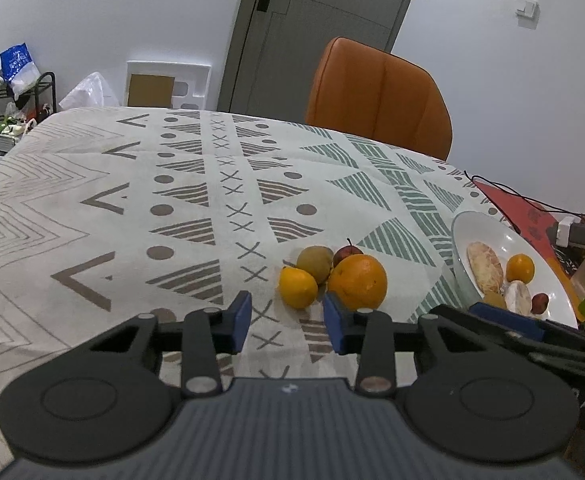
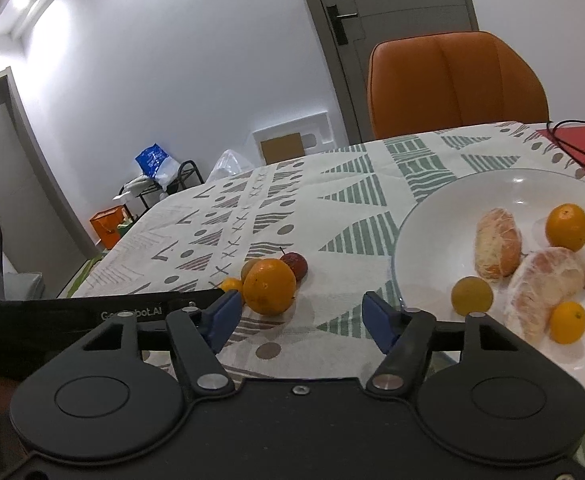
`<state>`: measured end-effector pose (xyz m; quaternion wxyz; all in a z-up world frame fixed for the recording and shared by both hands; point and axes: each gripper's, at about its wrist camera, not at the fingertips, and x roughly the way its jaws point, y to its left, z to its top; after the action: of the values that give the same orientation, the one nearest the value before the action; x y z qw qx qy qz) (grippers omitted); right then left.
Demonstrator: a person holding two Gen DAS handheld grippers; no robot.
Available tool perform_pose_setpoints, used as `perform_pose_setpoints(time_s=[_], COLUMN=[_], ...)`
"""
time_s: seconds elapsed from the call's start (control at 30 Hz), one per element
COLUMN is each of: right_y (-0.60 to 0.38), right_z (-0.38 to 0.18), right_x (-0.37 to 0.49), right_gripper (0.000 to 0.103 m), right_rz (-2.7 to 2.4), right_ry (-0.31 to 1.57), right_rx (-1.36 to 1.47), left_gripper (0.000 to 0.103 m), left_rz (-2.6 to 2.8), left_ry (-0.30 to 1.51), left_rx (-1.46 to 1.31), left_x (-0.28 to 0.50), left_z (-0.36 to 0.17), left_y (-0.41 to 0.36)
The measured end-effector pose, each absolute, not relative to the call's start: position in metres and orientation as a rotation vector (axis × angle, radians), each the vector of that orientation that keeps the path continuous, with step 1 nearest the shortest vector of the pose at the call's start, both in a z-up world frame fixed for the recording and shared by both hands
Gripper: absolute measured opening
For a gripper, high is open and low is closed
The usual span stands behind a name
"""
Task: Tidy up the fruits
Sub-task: 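Grasp the orange with the right tool while the left tool grasps a tangerine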
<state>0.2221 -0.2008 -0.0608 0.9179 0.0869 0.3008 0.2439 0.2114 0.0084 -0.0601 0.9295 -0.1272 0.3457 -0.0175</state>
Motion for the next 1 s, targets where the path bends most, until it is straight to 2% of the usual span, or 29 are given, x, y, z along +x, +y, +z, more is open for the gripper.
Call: perform_pose_setpoints(time_s=[0.23, 0.3, 0.37, 0.8, 0.87, 0.93, 1.0], right_y=[-0.195, -0.193, -0.191, -0.161, -0.156, -0.151, -0.149], right_z=[-0.064, -0.064, -0.063, -0.063, -0.064, -0.066, -0.067], right_x=[0.231, 0.232, 0.234, 0.246, 0.249, 0.251, 0.249], right_gripper=[0.059, 0.058, 0.058, 0.058, 0.053, 0.034, 0.033], right_rz=[0.517, 0.52, 0.523, 0.554, 0.548, 0.543, 0.536], right_ry=[0.638, 0.641, 0.642, 0.656, 0.659, 0.672, 0.663], right_rx=[0.175, 0.171, 0.167, 0.118, 0.101, 0.077, 0.057], left_gripper=[0.038, 0.025, 0.019, 0.018, 0.018, 0.018, 0.017], left_rz=[-0.042, -0.045, -0.052, -0.021, -0.016, -0.013, -0.012], left_ry=[0.718, 0.719, 0.713, 0.695, 0.695, 0.689, 0.688], left_rx=[-0.258, -0.259, -0.285, -0.295, -0.303, -0.305, -0.305], left_x=[0.224, 0.227, 0.227, 0.219, 0.217, 0.215, 0.215], left_z=[-0.066, -0.067, -0.067, -0.058, -0.057, -0.056, -0.055], left_y=[0.005, 0.005, 0.008, 0.026, 0.029, 0.032, 0.034])
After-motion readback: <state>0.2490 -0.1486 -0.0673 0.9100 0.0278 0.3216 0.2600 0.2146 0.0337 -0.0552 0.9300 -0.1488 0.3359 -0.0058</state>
